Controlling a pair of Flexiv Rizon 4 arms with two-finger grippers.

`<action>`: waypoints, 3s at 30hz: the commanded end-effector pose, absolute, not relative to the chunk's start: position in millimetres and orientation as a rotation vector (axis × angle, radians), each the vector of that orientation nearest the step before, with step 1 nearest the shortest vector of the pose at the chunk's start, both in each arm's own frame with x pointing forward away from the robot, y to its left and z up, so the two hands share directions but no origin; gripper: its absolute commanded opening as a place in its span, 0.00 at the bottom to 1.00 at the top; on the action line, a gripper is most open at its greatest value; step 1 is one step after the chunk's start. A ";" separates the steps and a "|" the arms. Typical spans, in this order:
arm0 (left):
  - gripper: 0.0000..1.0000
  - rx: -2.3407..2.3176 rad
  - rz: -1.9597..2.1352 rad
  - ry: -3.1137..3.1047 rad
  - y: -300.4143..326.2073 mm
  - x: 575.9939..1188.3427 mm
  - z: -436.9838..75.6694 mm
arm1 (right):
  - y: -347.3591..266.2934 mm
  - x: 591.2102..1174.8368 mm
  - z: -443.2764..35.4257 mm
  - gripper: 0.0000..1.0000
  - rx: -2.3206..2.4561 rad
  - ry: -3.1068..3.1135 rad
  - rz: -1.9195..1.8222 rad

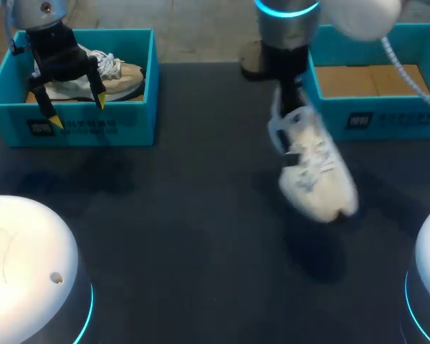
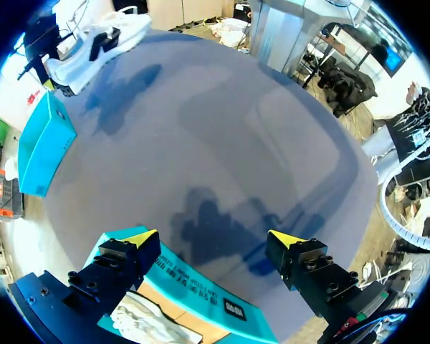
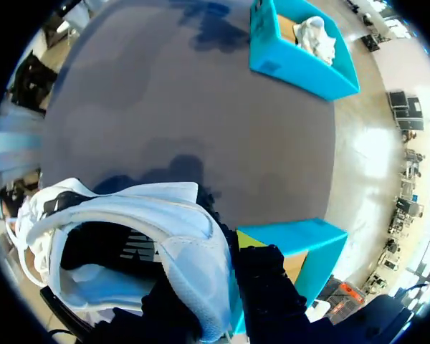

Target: Take the shoe out of the shoebox, open the shoe tongue, remove and reinsert the insole, then place the shoe into the shoebox

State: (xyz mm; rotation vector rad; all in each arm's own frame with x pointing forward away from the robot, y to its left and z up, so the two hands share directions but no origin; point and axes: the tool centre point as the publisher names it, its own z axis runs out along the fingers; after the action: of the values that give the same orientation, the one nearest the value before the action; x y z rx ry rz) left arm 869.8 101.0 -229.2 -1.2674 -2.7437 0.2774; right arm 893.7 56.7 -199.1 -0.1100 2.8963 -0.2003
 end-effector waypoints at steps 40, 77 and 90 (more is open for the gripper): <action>1.00 -1.267 0.272 -2.743 101.1 869.8 -228.9 | -85.2 1048.8 -124.8 0.00 -0.169 2.955 -0.199; 1.00 -1.267 0.272 -2.743 101.1 869.8 -228.9 | -249.3 1093.2 -150.1 0.00 0.822 2.804 -0.195; 1.00 -1.267 0.272 -2.743 101.1 869.8 -228.9 | -264.2 1080.0 -154.1 0.00 1.338 2.654 -0.076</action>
State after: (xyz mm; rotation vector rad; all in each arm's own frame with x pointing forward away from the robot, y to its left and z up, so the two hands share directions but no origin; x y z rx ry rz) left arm 869.8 100.9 -229.2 -1.2674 -2.7436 0.2774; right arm 1080.1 -262.1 -152.5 0.9665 2.7742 -0.1427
